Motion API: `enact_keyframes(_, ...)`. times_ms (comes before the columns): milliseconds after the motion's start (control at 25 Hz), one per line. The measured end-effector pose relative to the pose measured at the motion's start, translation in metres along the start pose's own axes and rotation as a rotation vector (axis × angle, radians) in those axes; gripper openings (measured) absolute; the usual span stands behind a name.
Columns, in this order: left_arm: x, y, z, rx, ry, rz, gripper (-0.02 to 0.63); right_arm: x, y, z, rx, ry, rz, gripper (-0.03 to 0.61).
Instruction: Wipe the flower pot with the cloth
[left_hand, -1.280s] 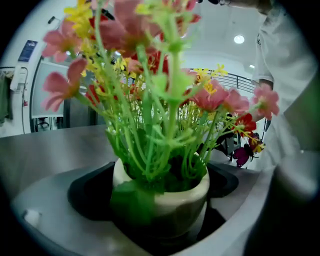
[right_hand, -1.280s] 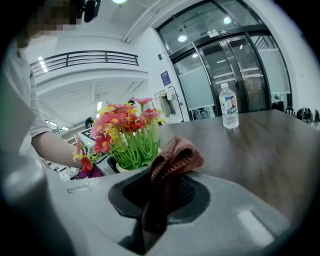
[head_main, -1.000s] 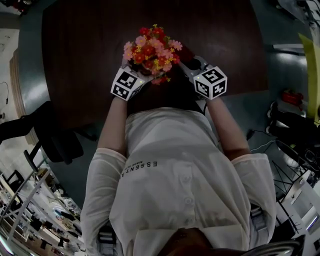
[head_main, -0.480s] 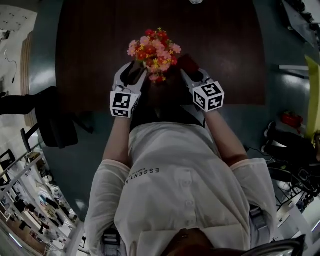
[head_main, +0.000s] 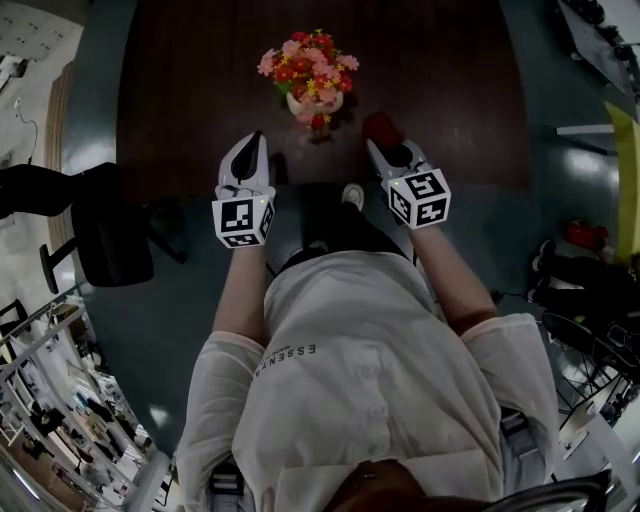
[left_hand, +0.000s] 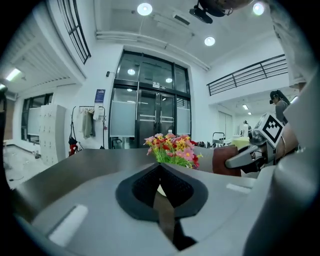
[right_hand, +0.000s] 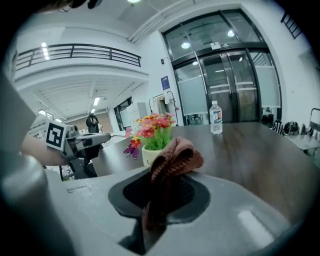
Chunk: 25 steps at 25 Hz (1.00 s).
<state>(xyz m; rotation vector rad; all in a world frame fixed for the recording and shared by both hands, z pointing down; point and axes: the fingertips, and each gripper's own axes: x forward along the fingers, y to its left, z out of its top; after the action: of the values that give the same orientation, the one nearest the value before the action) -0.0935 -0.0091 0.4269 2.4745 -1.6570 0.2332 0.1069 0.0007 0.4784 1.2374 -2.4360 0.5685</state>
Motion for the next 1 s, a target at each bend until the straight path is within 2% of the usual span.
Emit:
enact_keyframes(200,-0.060,-0.012,0.009,-0.004,-0.033,-0.020,0.013,-0.043,0.038,-0.013,0.002,-0.042,-0.062,0.052)
enact_keyframes(480,-0.140,-0.032,0.013,0.000,-0.054,-0.099,0.012,-0.092,0.091,-0.033,-0.027,-0.068,-0.123,0.052)
enact_keyframes(720,-0.168,-0.046,0.020,0.005,-0.072,-0.096,0.012,-0.123,0.123,-0.027,-0.100,-0.121,-0.118,0.052)
enact_keyframes(1000,-0.179,-0.063,0.038,0.047,-0.107,-0.077,0.012,-0.145,0.137,-0.019,-0.159,-0.166,-0.100,0.051)
